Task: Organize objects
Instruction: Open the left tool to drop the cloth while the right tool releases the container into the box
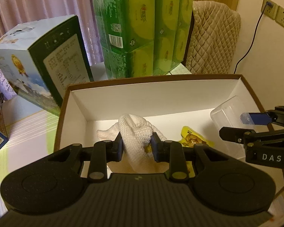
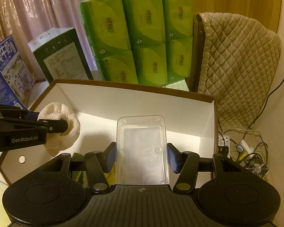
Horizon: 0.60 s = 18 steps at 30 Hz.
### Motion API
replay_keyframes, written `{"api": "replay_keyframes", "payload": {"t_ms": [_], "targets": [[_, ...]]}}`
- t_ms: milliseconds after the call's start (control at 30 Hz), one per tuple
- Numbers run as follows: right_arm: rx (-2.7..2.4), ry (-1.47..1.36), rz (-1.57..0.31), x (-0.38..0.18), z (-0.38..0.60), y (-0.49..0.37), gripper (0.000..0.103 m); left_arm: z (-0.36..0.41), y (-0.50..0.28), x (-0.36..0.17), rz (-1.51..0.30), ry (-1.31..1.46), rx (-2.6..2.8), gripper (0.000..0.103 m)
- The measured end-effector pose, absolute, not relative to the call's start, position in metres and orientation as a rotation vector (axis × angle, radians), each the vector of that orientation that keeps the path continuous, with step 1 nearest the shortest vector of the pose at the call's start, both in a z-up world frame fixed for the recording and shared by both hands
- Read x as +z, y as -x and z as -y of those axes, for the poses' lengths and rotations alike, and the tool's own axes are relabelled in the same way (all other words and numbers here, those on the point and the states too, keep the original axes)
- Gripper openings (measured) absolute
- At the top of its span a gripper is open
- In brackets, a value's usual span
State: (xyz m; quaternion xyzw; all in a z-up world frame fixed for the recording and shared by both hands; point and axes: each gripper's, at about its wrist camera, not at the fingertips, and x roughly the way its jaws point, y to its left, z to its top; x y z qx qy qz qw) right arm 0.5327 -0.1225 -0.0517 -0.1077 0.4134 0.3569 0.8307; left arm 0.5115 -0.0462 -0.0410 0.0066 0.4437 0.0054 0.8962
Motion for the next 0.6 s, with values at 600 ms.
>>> {"api": "replay_keyframes", "payload": {"t_ms": [600], "targets": [[0.729, 0.245, -0.89, -0.064, 0.119, -0.552, 0.052, 0.054, -0.548, -0.066, -0.959, -0.029, -0.008, 0.03]]}}
